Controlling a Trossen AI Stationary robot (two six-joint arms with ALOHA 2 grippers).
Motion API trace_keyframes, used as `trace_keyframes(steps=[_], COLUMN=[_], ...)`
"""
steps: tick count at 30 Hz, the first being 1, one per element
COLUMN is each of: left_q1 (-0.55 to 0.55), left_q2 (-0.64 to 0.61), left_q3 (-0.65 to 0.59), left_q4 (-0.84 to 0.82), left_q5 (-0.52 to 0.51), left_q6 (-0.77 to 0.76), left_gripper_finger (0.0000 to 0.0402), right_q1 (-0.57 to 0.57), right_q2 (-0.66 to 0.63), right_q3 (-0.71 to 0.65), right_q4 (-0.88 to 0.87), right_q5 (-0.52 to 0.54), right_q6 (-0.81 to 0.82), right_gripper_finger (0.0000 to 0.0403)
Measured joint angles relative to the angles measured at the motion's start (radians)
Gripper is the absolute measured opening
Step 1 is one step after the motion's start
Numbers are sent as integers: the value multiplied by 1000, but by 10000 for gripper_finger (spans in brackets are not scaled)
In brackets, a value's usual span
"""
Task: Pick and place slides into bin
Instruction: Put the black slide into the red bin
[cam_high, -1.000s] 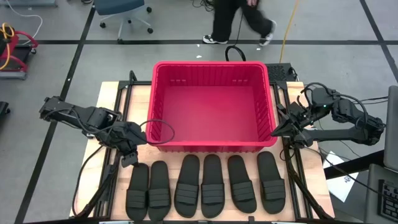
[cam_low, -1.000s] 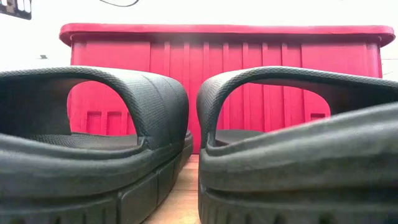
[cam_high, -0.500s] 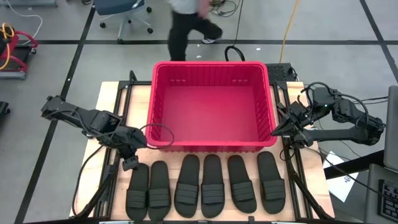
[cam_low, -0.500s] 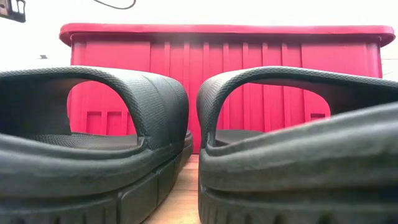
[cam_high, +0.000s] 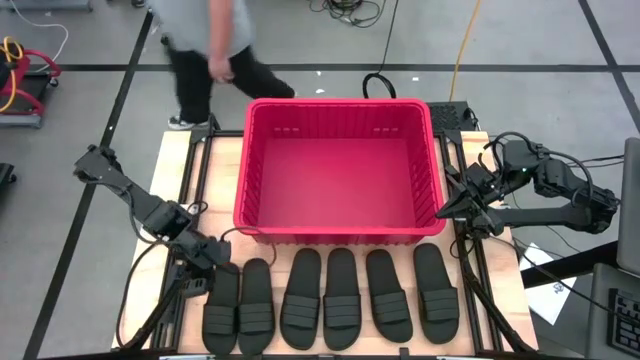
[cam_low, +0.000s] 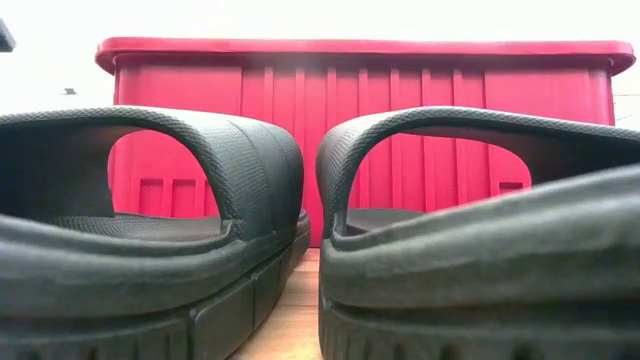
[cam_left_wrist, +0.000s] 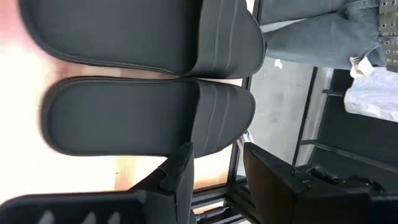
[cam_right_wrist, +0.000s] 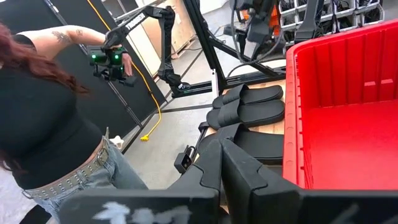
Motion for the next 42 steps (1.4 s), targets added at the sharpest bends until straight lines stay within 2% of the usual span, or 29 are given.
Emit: trace_keyframes(steps=[13,25,42], left_q1=[-98,-163,-195], left_q2=[0,0,24], left_q3=[-265,-446,-478], left_q4=[384,659,754], left_q5=[1,1,-26], left_q6=[-149,-244,-266], left_gripper_finger=[136,136,136], right_q1=[0,0,0], right_q2=[0,0,0], right_q3=[0,0,0], right_q4=[0,-1,-1], right_q5=[0,0,0], right_q6=[-22,-19,-25], right_gripper_finger=[0,0,0])
